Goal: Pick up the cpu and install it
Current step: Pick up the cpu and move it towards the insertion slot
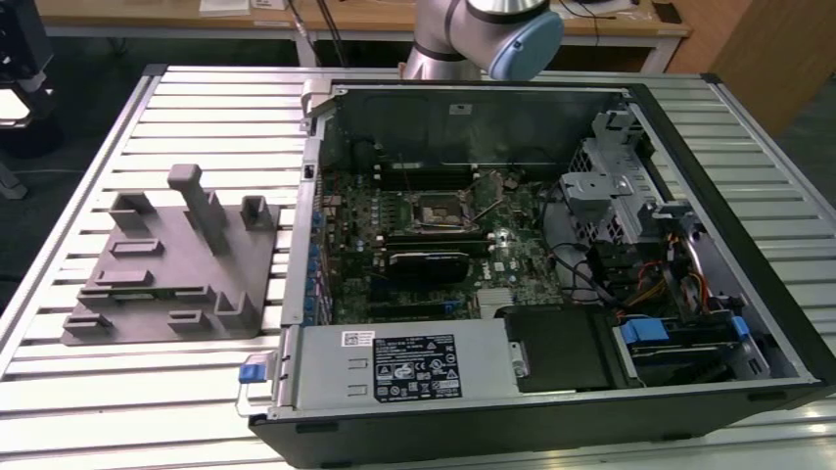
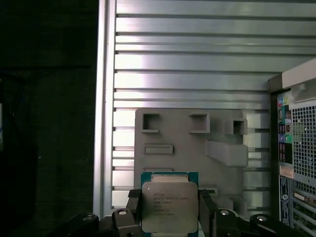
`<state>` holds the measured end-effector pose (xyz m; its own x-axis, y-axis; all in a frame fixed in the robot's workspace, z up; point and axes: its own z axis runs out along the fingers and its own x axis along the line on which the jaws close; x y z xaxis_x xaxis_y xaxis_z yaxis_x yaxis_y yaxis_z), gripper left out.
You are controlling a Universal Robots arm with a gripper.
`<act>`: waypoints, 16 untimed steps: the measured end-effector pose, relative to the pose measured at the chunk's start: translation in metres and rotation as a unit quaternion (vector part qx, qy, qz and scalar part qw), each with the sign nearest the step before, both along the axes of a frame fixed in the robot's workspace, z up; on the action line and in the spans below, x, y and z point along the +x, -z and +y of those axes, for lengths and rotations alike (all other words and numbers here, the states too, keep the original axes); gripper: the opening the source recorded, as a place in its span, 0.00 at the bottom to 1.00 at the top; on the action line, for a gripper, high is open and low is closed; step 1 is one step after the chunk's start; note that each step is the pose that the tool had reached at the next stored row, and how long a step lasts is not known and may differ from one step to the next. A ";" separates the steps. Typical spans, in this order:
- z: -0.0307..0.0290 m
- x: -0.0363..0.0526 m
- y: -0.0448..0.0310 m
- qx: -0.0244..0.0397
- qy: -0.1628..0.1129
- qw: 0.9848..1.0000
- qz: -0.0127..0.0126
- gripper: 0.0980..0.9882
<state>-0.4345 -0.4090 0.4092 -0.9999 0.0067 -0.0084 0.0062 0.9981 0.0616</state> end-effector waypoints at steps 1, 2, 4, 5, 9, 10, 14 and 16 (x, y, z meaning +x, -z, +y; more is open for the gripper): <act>0.0000 0.0015 0.0000 0.000 0.000 1.000 0.000 0.50; 0.0000 0.0031 0.0000 0.000 0.000 1.000 0.000 0.50; 0.0000 0.0063 0.0000 0.000 0.000 1.000 0.000 0.50; 0.0000 0.0080 0.0000 0.000 0.000 1.000 0.000 0.50; 0.0000 0.0151 0.0000 0.000 0.000 1.000 0.000 0.50; 0.0000 0.0170 0.0000 0.000 0.000 1.000 0.000 0.50; 0.0000 0.0246 0.0000 0.000 0.000 1.000 0.000 0.50; 0.0000 0.0289 0.0000 0.000 0.000 1.000 0.000 0.50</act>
<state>-0.4056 -0.4089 0.4092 -0.9999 0.0068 -0.0084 0.0062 0.9981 0.0616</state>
